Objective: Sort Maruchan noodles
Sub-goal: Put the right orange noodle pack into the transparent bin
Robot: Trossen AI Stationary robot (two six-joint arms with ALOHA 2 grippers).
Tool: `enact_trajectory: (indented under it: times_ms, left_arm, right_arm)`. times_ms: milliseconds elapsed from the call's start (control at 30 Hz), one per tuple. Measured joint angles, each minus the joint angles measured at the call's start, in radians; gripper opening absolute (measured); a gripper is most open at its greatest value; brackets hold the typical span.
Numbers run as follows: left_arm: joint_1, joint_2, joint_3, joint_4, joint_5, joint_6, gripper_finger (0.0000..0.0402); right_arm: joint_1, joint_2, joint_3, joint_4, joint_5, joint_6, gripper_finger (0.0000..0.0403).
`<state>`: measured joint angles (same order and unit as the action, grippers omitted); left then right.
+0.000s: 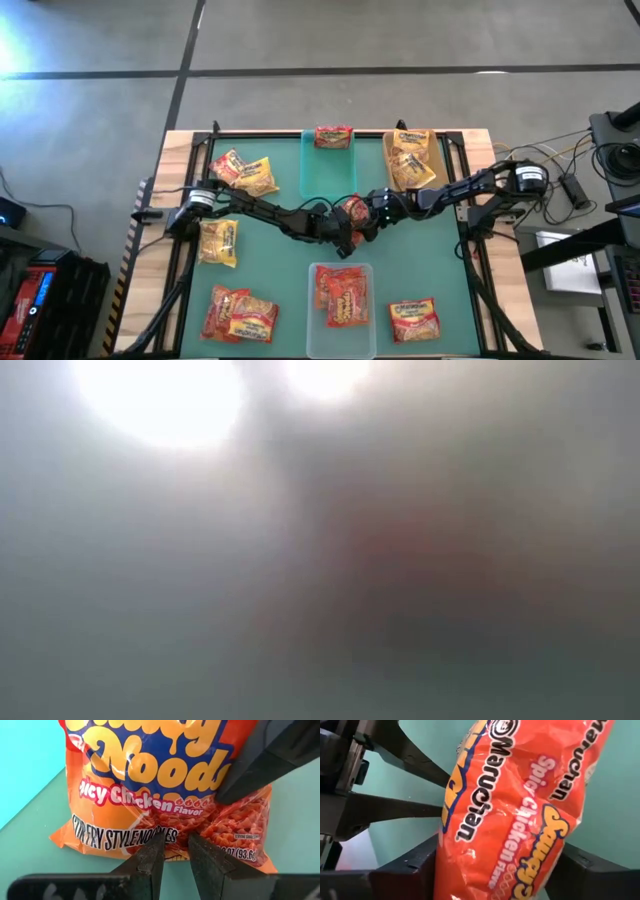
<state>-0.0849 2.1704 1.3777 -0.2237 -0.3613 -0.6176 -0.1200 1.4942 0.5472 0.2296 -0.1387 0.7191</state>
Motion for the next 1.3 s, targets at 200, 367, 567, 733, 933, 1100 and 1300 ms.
enact_trajectory:
  times_ms: [200, 367, 567, 733, 933, 1100, 1300]
  left_arm:
    - [-0.006, -0.015, -0.001, 0.005, -0.049, 0.007, 0.0075]
    - [-0.028, -0.056, -0.006, -0.043, -0.14, 0.006, 0.0075]
    - [-0.051, -0.093, -0.005, -0.15, -0.225, -0.051, 0.0075]
    - [-0.052, -0.111, -0.002, -0.231, -0.265, -0.135, 0.0075]
    - [-0.053, -0.117, -0.002, -0.328, -0.304, -0.228, 0.0075]
    - [-0.056, -0.123, -0.002, -0.471, -0.328, -0.337, 0.0075]
    - [-0.068, -0.123, -0.001, -0.662, -0.373, -0.547, 0.0075]
  right_arm:
    - [0.0, -0.016, 0.0, -0.007, 0.0, -0.031, 0.0196]
    - [0.0, -0.02, 0.0, -0.013, 0.0, -0.067, 0.0159]
    - [0.0, -0.02, 0.0, -0.01, -0.001, -0.085, 0.0119]
    - [0.0, -0.021, 0.0, -0.007, 0.0, -0.099, 0.0092]
    - [-0.002, -0.033, 0.003, -0.016, -0.024, -0.11, 0.008]
    - [0.0, -0.091, 0.017, -0.026, -0.089, -0.111, 0.0075]
    - [0.0, -0.184, 0.038, -0.167, -0.13, -0.161, 0.0074]
